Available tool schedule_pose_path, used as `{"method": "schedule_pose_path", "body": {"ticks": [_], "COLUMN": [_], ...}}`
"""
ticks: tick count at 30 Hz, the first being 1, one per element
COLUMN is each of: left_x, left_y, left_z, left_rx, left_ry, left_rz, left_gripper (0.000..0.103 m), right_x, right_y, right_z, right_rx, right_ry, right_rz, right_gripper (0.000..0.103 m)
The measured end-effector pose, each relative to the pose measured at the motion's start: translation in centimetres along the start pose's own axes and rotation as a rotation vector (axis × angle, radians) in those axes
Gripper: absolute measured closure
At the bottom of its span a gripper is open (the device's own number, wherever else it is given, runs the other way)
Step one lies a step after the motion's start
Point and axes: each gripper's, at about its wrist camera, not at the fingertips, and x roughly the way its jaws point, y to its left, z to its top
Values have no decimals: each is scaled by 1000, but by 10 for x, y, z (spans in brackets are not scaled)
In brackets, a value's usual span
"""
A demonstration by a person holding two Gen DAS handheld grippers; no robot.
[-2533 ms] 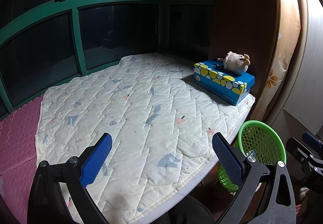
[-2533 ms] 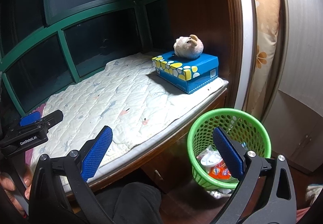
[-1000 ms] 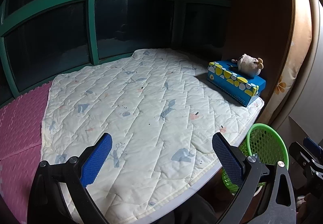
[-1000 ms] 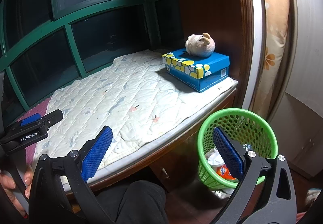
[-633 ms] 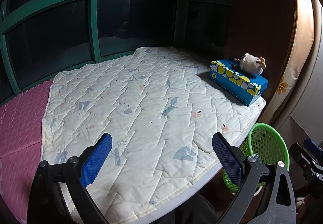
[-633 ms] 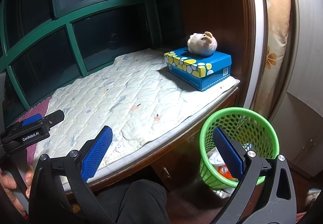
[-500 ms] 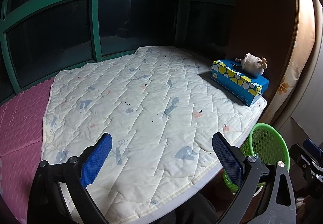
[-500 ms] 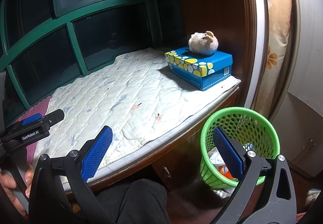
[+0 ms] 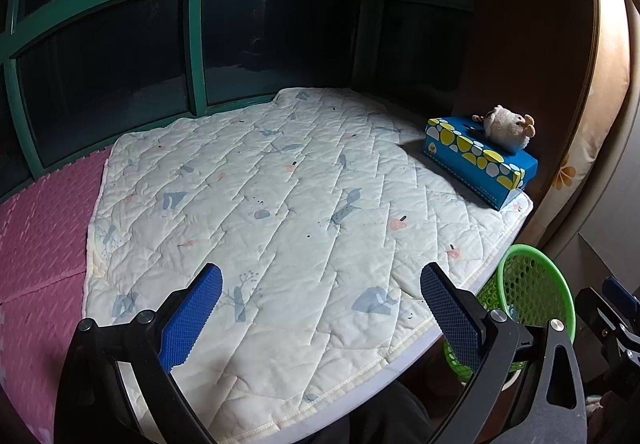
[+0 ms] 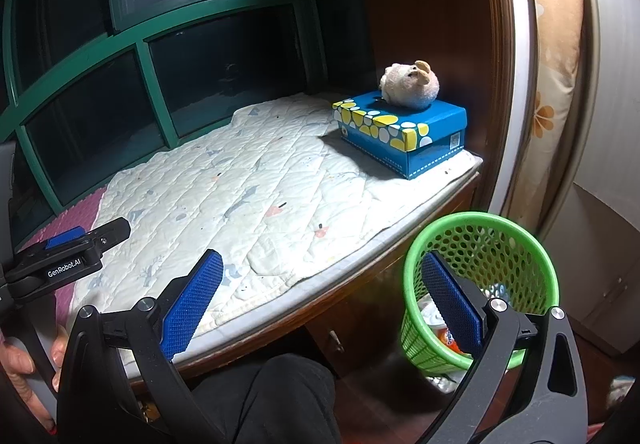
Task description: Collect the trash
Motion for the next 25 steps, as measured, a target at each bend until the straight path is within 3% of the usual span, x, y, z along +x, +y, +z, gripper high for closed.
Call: {"method": "schedule_pose_path", "body": {"ticks": [25], "left_x": [3], "left_y": [2], "left_z": [0], "left_rx": [-11], "left_ry": [7], "left_rz": [9], "left_gripper": [7], "right_x": [3], "right_y": [3], "right_z": [-1], "right_rx": [0], "right_ry": [12], "right_rz": [10], "right_gripper": [5]}}
